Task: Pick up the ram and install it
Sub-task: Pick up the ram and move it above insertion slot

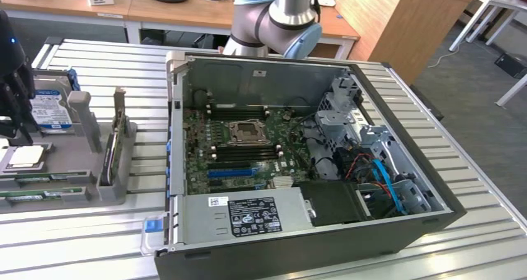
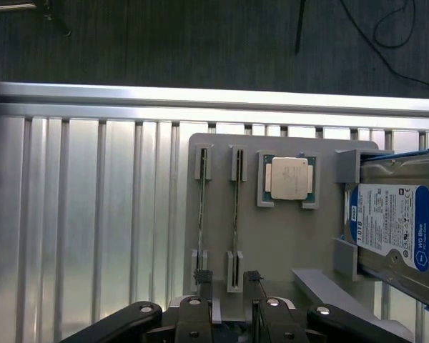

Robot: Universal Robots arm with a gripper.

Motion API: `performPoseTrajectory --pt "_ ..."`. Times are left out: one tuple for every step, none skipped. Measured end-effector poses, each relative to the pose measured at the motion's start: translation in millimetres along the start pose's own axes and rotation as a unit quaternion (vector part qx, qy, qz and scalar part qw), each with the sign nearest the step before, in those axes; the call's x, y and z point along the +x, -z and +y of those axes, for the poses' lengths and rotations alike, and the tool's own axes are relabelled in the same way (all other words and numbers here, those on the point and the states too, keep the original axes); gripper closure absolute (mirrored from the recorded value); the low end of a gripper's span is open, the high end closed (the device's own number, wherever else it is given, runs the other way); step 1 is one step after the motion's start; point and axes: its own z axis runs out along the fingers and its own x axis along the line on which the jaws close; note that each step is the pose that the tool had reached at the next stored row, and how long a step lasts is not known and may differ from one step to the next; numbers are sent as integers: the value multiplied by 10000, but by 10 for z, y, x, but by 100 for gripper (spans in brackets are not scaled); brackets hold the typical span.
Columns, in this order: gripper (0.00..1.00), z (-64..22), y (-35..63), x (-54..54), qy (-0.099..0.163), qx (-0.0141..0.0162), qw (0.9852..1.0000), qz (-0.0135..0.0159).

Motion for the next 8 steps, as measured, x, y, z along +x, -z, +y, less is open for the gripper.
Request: performPoseTrajectory --pt "69 0 -14 0 0 0 10000 0" --pt "69 -1 -31 1 0 -1 10000 1" --pt "69 -2 -48 1 0 -1 10000 1" --pt "69 -2 -66 2 0 -1 10000 0" --pt "69 -3 -81 2 0 -1 10000 0" --pt "69 -3 -94 2 0 -1 10000 0" --pt "69 -4 -108 3 0 -1 10000 0" --pt "69 -4 -120 3 0 -1 10000 0"
